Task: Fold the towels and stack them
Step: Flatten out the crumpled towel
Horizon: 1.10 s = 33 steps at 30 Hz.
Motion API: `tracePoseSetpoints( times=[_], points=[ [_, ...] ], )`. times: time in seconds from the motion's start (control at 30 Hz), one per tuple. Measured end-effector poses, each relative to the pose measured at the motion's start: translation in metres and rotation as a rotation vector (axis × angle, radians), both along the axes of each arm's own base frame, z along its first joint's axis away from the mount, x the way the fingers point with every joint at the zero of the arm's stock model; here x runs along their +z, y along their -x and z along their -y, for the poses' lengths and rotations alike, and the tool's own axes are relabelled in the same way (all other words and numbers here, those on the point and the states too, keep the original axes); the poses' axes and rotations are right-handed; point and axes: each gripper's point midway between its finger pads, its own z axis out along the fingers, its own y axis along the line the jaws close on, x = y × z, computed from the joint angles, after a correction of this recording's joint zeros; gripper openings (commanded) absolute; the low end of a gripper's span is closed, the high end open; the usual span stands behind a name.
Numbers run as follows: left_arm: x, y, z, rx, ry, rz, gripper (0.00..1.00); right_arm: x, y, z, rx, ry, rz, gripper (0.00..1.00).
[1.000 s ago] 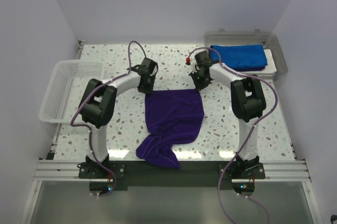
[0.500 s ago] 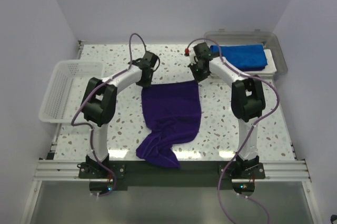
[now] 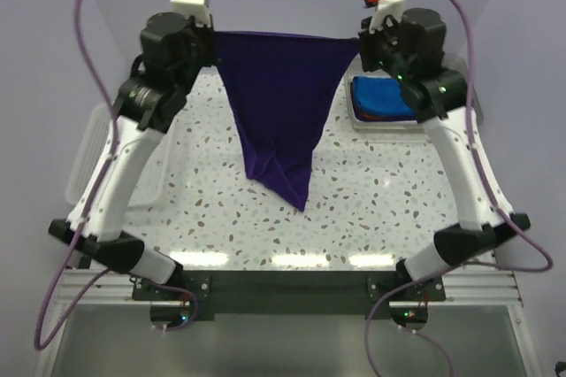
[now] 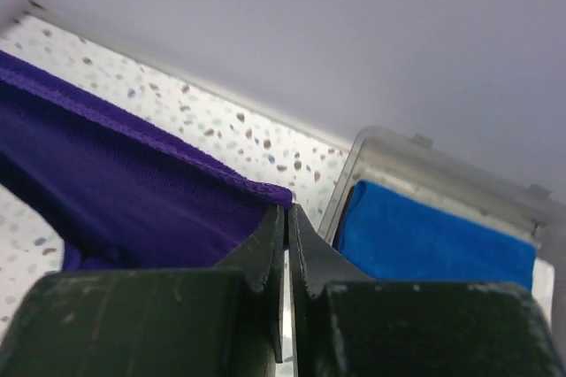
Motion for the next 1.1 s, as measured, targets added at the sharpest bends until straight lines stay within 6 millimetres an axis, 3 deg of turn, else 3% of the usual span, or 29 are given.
tracePoseSetpoints(
  times=[0.1,0.2,0.3,0.43,0.53,0.7,0.8,0.9,1.03,1.1],
  points=[
    [0.059,0.060,-0.003,-0.107,0.060,0.148,0.00,0.054,0.055,0.004,0.081,-0.044,0.136,0.00],
    [0.094,0.114,-0.002,-0.230,0.103,0.247,0.00,0.086,0.103,0.007,0.160,-0.069,0.225,0.00],
    [0.116,0.153,-0.002,-0.332,0.127,0.314,0.00,0.109,0.142,0.010,0.230,-0.080,0.297,0.00],
    [0.120,0.174,0.001,-0.409,0.126,0.321,0.00,0.121,0.174,0.016,0.276,-0.069,0.334,0.00],
    [0.127,0.182,0.003,-0.440,0.123,0.315,0.00,0.136,0.188,0.020,0.287,-0.060,0.362,0.00],
    [0.169,0.197,0.001,-0.469,0.137,0.404,0.00,0.171,0.201,0.022,0.306,-0.071,0.447,0.00],
    [0.188,0.198,0.001,-0.472,0.144,0.453,0.00,0.195,0.200,0.021,0.305,-0.082,0.512,0.00],
    [0.194,0.179,0.001,-0.423,0.132,0.478,0.00,0.207,0.188,0.020,0.285,-0.086,0.550,0.00],
    [0.179,0.124,-0.001,-0.266,0.090,0.459,0.00,0.199,0.142,0.012,0.231,-0.069,0.527,0.00],
    [0.162,0.083,-0.002,-0.161,0.048,0.426,0.00,0.189,0.110,0.009,0.187,-0.057,0.509,0.00]
  ],
)
